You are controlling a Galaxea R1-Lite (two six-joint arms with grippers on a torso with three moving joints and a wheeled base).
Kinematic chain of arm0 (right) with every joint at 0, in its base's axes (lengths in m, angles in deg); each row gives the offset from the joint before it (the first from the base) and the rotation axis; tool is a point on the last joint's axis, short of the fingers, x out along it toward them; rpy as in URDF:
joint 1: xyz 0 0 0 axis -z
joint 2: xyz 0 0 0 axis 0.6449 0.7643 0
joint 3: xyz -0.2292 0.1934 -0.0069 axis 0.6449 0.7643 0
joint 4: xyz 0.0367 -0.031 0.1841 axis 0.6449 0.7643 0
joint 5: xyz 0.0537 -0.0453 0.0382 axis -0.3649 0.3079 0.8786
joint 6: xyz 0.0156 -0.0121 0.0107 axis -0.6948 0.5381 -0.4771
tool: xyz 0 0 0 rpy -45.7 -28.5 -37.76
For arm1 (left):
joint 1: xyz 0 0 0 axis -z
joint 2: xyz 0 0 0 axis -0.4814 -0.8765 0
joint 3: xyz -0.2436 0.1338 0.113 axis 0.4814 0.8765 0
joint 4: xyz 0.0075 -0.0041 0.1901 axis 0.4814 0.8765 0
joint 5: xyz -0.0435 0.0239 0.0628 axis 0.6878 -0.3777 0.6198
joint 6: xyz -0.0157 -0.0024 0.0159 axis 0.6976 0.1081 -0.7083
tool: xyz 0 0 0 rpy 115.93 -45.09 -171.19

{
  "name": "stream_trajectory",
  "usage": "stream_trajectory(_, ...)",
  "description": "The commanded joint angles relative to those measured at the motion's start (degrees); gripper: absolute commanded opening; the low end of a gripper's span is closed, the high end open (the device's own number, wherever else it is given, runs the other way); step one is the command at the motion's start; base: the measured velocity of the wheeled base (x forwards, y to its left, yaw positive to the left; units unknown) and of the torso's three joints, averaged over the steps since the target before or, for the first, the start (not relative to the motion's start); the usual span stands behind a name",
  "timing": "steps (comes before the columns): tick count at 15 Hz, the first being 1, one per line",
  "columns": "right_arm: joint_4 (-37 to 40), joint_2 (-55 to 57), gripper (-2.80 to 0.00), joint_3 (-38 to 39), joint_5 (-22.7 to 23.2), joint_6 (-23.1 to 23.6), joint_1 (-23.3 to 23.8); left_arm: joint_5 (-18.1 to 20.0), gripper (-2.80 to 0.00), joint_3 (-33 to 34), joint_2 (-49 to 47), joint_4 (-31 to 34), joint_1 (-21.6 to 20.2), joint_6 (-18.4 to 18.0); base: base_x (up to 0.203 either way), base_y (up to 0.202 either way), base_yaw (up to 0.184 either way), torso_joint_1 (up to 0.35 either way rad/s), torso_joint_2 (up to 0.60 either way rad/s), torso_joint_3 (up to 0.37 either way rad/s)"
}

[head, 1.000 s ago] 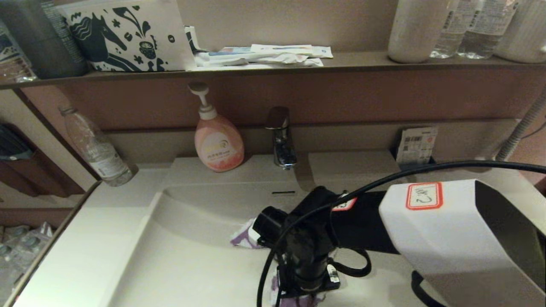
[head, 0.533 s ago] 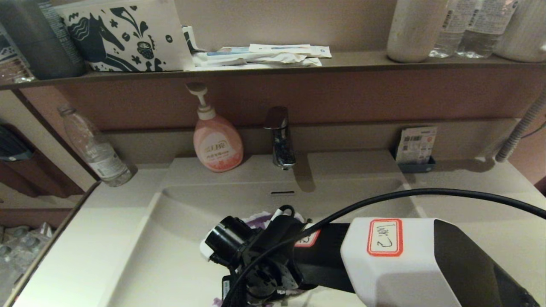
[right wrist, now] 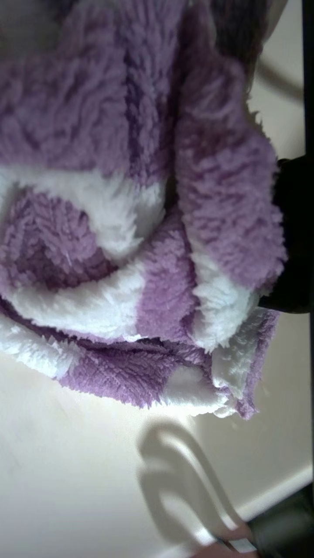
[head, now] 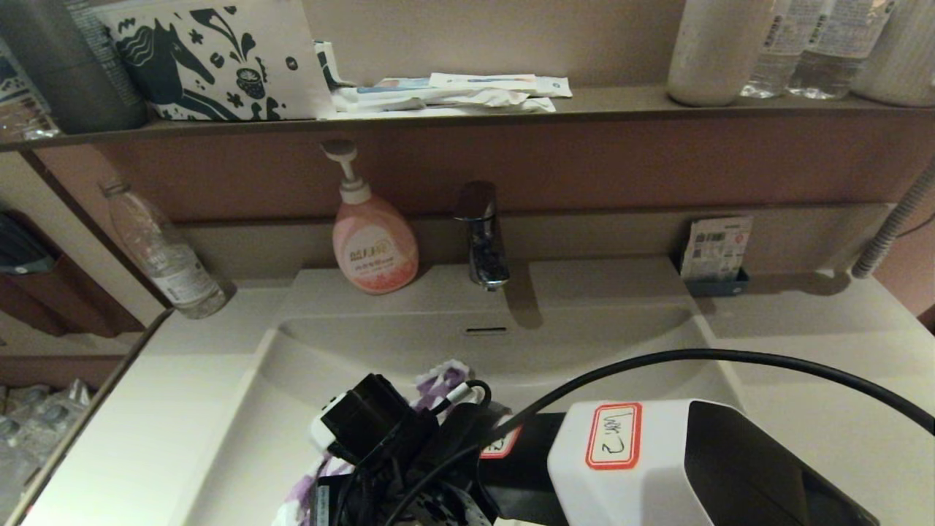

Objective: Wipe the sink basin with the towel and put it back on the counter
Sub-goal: Wipe the sink

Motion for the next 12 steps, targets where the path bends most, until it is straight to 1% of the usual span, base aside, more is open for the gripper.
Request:
stream_trajectory(1,-1.92,-1.17,-2.80,-0.04,2.22,-0.20,-0.35,0.02,-2.80,0.00,-0.01,0.02,-0.01,0.03,0.000,0.000,0.000,0.000,0.00,0.000)
stream_trajectory(4,-8.81,-0.47,-2.80,-0.04,3.04,-0.16,-0.88,0.02,-2.80,0.00,-0.01,-0.02,-0.01,0.03,0.000,0.000,0.000,0.000,0.00,0.000)
stream_trajectory(7,-16.29,1.96,-2.80,-0.04,2.22,0.71,-0.84,0.02,-2.80,0.00,-0.01,-0.07,-0.01,0.03,0.000,0.000,0.000,0.000,0.00,0.000)
stream_trajectory(10,-20.18,3.73,-2.80,-0.04,-4.78,2.99,-0.44,0.02,-2.80,0.00,-0.01,0.02,-0.01,0.03,0.000,0.000,0.000,0.000,0.00,0.000)
stream_trajectory(12,-21.39,3.77,-2.80,-0.04,-7.64,3.76,0.99,0.02,-2.80,0.00,-0.01,-0.07,-0.01,0.03,0.000,0.000,0.000,0.000,0.00,0.000)
